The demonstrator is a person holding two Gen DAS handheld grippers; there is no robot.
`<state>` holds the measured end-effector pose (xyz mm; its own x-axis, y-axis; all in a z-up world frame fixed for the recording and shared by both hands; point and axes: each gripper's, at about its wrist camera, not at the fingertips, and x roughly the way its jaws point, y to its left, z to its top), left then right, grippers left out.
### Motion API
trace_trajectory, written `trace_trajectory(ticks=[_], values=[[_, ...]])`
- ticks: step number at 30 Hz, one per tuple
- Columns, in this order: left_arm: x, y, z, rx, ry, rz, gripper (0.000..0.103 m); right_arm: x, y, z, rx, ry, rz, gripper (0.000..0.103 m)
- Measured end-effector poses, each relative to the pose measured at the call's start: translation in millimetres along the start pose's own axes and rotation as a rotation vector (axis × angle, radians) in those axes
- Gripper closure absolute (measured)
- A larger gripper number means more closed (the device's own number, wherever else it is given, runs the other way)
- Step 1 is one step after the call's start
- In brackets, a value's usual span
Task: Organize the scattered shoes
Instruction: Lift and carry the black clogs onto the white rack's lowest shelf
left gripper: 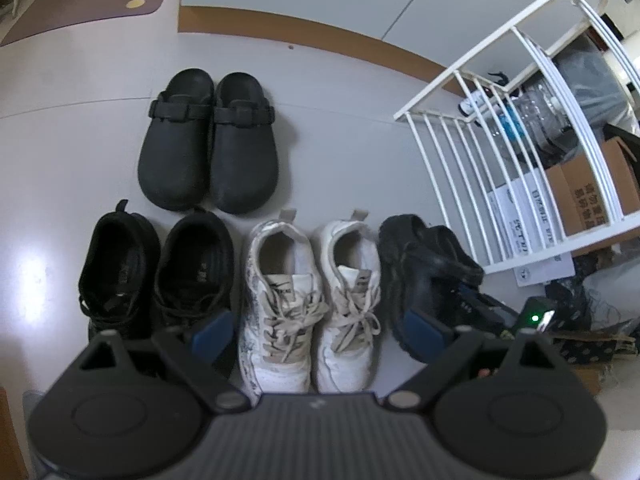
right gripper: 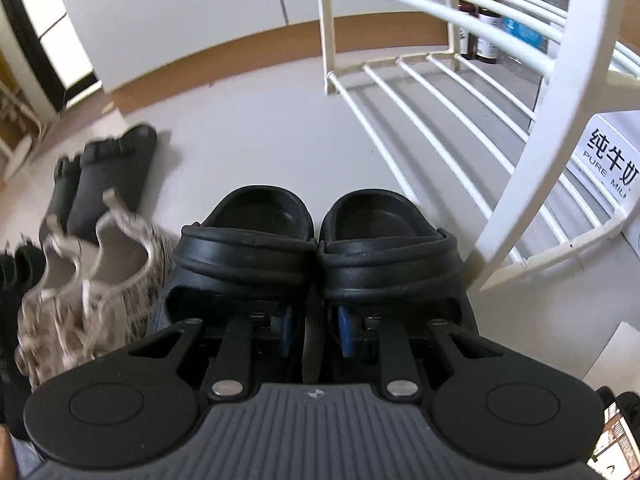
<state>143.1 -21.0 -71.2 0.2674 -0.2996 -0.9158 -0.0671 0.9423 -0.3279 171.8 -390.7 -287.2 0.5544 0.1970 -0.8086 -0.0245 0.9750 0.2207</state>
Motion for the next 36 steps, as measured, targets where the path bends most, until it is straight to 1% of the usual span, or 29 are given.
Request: trace_trajectory(ticks=[6, 11, 14, 18, 21, 25, 26, 29, 32, 36], values=[[-3, -2, 0, 0.006, -0.008, -0.005, 0.009, -8, 10, 6, 0.008, -0.054, -0.005, 0.078], [-3, -3, 0, -0.003, -0.005, -0.018, 0.009, -11, 10, 19, 0.059, -0.111, -0.017, 0.078], [-5, -4, 0, -0.001, -0.010, -0.024, 0.009, -8, 11, 30, 0.091, -0.172, -0.067, 0.078], [-7, -3, 0, 0.000, -0.017, -0.024, 0.009, 3, 9, 41, 0.134, -0.187, -0.087, 0.078], [-8, 3, 0, 0.002, -0.023, 0.001, 0.009, 13, 14, 50, 0.130, -0.196, -0.112, 0.078], [-9, 14, 1, -0.029, -0.028, 0.017, 0.009, 24, 20, 58, 0.117, -0.216, -0.144, 0.078], [-9, 16, 2, -0.036, -0.029, 0.017, 0.009, 24, 22, 59, 0.116, -0.219, -0.147, 0.078], [-11, 19, 3, -0.051, -0.031, 0.009, 0.009, 30, 28, 68, 0.121, -0.263, -0.185, 0.078], [-13, 19, 4, -0.047, -0.032, -0.003, 0.009, 32, 32, 75, 0.134, -0.306, -0.226, 0.078], [-15, 19, 4, -0.046, -0.030, -0.016, 0.009, 40, 30, 84, 0.161, -0.334, -0.287, 0.078]])
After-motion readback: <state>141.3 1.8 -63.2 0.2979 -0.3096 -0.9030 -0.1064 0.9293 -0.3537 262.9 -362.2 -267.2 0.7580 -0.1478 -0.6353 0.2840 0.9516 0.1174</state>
